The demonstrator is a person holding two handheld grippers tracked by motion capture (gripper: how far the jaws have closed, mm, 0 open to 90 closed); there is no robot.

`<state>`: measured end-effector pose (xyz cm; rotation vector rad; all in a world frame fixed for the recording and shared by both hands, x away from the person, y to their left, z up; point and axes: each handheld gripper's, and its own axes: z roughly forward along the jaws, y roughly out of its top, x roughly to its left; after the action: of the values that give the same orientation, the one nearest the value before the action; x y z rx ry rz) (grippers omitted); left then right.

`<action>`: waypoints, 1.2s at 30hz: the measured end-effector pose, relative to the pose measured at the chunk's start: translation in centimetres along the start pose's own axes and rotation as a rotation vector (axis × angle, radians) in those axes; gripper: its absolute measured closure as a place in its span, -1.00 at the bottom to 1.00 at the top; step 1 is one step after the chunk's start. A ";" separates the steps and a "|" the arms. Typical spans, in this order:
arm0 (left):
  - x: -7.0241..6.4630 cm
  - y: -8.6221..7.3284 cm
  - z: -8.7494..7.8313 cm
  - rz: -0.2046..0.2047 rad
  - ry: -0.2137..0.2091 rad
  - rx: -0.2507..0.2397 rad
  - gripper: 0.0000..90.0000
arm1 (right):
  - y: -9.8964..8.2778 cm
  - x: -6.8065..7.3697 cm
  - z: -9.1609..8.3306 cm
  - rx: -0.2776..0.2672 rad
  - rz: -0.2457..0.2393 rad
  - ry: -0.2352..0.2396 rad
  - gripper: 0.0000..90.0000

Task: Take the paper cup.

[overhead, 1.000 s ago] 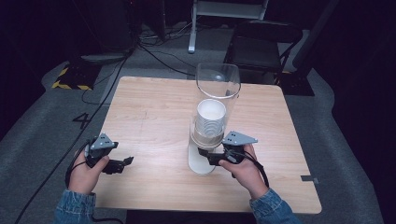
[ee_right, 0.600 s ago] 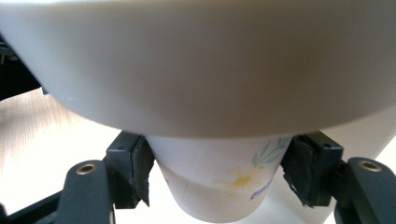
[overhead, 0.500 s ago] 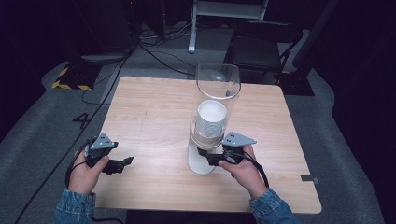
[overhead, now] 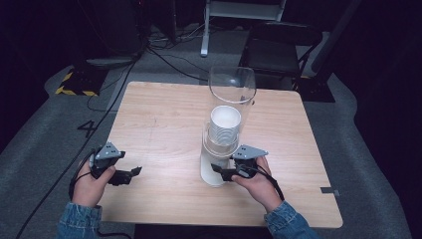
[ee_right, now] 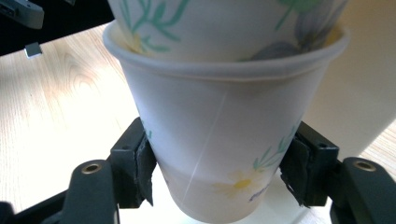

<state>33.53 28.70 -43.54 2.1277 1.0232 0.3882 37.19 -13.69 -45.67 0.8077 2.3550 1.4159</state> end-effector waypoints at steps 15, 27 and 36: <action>0.0 0.4 0.7 0.006 -0.008 0.007 -0.65 | -1.2 -0.1 -1.2 0.190 -0.034 -0.023 -0.23; -0.1 1.5 2.0 0.024 -0.026 0.012 -0.65 | -1.5 -1.8 -5.5 0.282 -0.011 -0.079 -0.23; -0.2 1.7 2.5 0.006 -0.029 0.015 -0.65 | -1.0 -4.2 -8.6 0.190 0.060 -0.146 -0.24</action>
<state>35.67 26.58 -44.04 2.1437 1.0063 0.3522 35.92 -22.71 -42.63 1.0040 2.3953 1.1240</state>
